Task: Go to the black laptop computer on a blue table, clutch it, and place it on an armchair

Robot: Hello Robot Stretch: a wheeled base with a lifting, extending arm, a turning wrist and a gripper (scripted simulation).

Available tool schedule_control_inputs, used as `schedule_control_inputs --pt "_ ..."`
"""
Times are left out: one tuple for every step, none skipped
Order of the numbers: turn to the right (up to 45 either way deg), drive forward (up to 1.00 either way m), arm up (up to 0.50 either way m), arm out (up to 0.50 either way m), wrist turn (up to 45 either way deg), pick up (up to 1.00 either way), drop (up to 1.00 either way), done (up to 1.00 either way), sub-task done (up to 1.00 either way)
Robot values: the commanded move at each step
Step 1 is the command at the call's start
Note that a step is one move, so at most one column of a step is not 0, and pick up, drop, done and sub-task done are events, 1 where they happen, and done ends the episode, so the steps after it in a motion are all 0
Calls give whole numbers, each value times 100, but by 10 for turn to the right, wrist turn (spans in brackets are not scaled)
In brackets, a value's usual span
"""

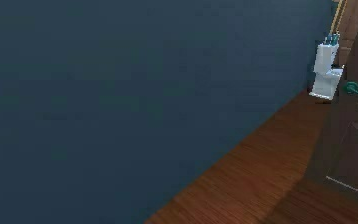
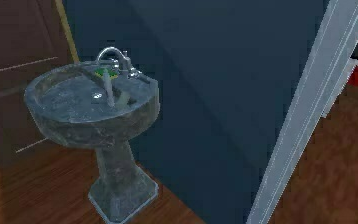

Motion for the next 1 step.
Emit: schedule_control_inputs --pt "150 0 0 0 0 0 0 0 0"
